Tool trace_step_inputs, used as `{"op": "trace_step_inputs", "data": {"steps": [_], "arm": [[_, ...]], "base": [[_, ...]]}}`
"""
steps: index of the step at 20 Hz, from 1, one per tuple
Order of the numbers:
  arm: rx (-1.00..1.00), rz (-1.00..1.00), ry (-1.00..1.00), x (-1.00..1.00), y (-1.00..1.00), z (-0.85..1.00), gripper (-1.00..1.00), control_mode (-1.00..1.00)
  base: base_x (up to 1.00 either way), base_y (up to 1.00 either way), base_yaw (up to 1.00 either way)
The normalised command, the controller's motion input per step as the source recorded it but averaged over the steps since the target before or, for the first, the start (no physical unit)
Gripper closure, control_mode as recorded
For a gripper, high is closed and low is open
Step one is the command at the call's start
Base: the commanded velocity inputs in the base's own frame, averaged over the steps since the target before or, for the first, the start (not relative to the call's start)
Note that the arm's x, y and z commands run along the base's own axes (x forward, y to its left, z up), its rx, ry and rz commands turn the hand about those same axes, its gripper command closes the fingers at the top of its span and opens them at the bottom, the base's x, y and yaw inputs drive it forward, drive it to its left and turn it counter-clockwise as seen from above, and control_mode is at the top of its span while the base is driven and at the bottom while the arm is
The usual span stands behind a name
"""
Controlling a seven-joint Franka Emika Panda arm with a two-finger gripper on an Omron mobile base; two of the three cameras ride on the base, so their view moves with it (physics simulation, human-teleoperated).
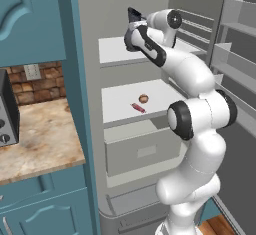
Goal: Move the tangerine and bar from the top shelf to the second highest shelf to make space. Then, place the pitcher from the counter on the cleared top shelf.
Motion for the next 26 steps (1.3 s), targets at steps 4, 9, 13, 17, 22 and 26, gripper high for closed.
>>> {"op": "trace_step_inputs", "data": {"steps": [4,9,13,17,22,26], "arm": [[0.0,-0.14,-0.07,0.0,-0.27,0.0,-1.0,-1.0],[0.0,-0.09,-0.02,-0.32,-0.13,0.22,-1.0,-1.0],[0.0,-0.04,0.0,-0.93,0.0,0.31,-1.0,-1.0],[-0.03,-0.03,0.03,-1.0,0.0,0.06,-1.0,-1.0],[-0.06,0.0,0.06,-1.0,0.14,0.0,-1.0,-1.0],[-0.01,0.0,0.05,-1.0,0.22,0.0,-1.0,-1.0]], "base": [[0.0,0.0,0.0],[0.0,0.0,0.0],[0.0,0.0,0.0],[0.0,0.0,0.0],[0.0,0.0,0.0],[0.0,0.0,0.0]]}}
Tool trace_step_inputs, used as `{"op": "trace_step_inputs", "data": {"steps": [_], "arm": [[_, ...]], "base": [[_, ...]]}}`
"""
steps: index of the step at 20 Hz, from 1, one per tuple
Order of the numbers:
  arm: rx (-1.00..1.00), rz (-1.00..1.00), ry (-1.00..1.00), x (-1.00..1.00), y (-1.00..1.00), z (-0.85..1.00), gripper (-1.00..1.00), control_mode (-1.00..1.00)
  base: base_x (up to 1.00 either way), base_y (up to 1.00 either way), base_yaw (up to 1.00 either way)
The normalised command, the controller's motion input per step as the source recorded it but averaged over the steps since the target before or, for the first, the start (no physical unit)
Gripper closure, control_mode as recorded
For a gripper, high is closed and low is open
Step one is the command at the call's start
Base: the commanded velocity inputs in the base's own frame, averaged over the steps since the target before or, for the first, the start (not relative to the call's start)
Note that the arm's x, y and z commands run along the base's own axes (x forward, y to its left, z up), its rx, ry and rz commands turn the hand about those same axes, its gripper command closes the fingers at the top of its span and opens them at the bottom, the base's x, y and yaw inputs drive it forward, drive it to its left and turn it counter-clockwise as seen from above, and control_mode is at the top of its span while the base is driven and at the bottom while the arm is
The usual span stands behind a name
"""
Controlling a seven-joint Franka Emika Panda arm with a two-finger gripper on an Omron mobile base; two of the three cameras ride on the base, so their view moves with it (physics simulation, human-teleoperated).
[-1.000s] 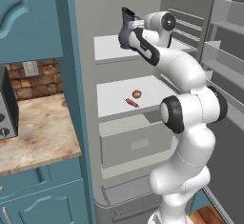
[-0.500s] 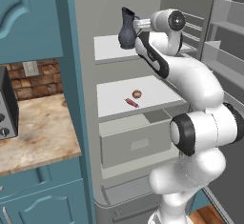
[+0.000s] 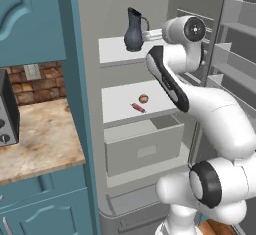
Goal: Move the tangerine and bar from the top shelf to the second highest shelf to make space. Then, place the pitcher from the counter on the cleared top shelf.
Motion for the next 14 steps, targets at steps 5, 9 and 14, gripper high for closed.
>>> {"op": "trace_step_inputs", "data": {"steps": [5,9,14], "arm": [[0.0,0.0,0.05,-1.0,0.12,0.0,-1.0,-1.0],[0.0,0.0,0.04,-1.0,0.05,0.0,-1.0,-1.0],[0.0,-0.01,0.07,-1.0,0.04,0.0,-1.0,-1.0]], "base": [[0.0,0.0,0.0],[0.0,0.0,0.0],[0.0,0.0,0.0]]}}
